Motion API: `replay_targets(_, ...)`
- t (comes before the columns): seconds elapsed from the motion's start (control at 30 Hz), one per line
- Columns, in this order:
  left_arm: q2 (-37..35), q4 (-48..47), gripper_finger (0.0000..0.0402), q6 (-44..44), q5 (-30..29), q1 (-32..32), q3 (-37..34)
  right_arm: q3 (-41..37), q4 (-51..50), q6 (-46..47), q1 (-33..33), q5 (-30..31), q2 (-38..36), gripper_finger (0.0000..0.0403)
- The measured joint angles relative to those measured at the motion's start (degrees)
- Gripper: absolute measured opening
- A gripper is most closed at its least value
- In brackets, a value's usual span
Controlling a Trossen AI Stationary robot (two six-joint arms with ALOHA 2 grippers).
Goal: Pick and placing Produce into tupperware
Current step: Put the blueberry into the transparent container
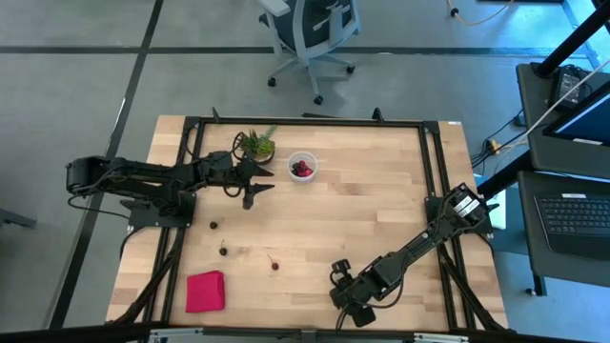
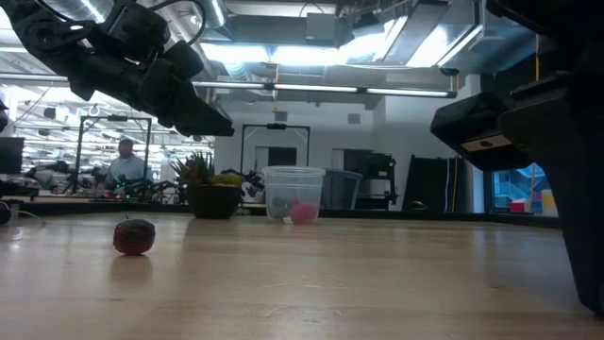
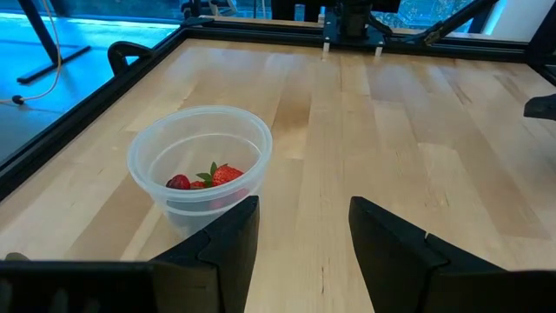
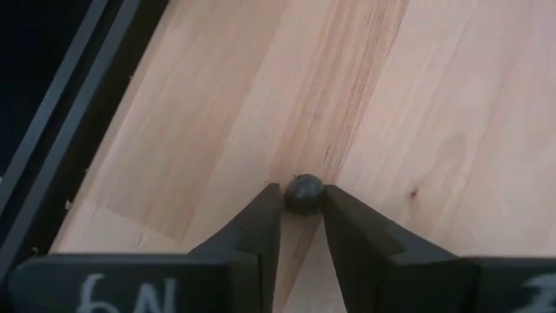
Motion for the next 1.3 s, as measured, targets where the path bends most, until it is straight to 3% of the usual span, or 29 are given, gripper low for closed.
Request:
replay_targets(0.27, 0.0, 0.0, 0.0173, 0.0, 0.0, 0.0, 0.0, 0.0, 0.2, -0.1, 0.0, -0.2, 0.0, 0.0145)
replay_targets(0.47, 0.0, 0.0, 0.0173, 0.0, 0.0, 0.0, 0.0, 0.0, 0.3, 0.0, 0.0, -0.2, 0.0, 0.0160)
replay_targets(1.1, 0.0, 0.0, 0.0173, 0.0, 0.0, 0.0, 0.0, 0.0, 0.3, -1.9, 0.0, 0.9, 0.0, 0.0160)
replay_targets(1.3, 0.0, 0.0, 0.0173, 0.0, 0.0, 0.0, 0.0, 0.0, 0.5, -1.9, 0.0, 0.9, 0.0, 0.0131)
